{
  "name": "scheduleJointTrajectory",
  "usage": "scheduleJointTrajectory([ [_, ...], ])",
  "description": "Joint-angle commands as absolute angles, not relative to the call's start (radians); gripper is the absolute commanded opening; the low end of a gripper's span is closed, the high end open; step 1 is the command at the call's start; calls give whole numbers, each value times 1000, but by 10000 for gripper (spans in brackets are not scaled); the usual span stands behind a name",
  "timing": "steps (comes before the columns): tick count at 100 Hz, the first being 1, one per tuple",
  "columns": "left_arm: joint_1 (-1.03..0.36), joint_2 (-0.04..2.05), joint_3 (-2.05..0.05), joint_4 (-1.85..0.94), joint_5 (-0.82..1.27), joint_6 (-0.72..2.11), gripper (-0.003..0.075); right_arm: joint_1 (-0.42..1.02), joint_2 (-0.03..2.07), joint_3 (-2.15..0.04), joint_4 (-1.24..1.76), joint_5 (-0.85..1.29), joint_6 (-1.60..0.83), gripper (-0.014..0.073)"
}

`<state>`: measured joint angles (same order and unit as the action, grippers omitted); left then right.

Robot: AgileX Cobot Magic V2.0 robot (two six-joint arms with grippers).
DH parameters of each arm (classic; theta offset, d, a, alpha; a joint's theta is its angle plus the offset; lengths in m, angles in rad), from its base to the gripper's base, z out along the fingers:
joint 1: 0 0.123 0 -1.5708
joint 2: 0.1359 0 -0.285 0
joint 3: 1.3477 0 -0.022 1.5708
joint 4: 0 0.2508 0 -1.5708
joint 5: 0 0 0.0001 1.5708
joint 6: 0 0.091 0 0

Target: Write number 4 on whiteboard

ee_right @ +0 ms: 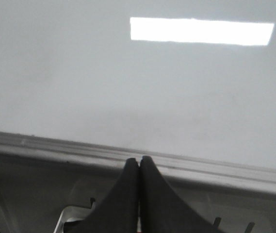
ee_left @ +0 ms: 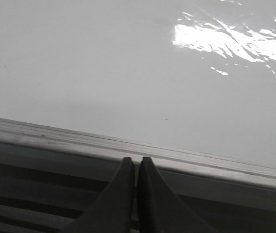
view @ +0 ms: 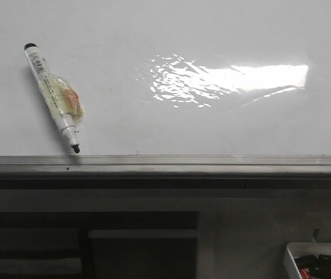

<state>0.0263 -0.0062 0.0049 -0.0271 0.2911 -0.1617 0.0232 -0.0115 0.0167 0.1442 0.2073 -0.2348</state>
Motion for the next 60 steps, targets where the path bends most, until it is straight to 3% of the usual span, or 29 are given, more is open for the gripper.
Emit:
scheduleJointTrajectory([
  [1, 30, -34, 20, -36, 206, -162, -20, 17, -28, 39, 143, 95, -237, -61],
  [60, 30, -34, 20, -36, 179, -162, -20, 17, -28, 39, 144, 95, -237, -61],
])
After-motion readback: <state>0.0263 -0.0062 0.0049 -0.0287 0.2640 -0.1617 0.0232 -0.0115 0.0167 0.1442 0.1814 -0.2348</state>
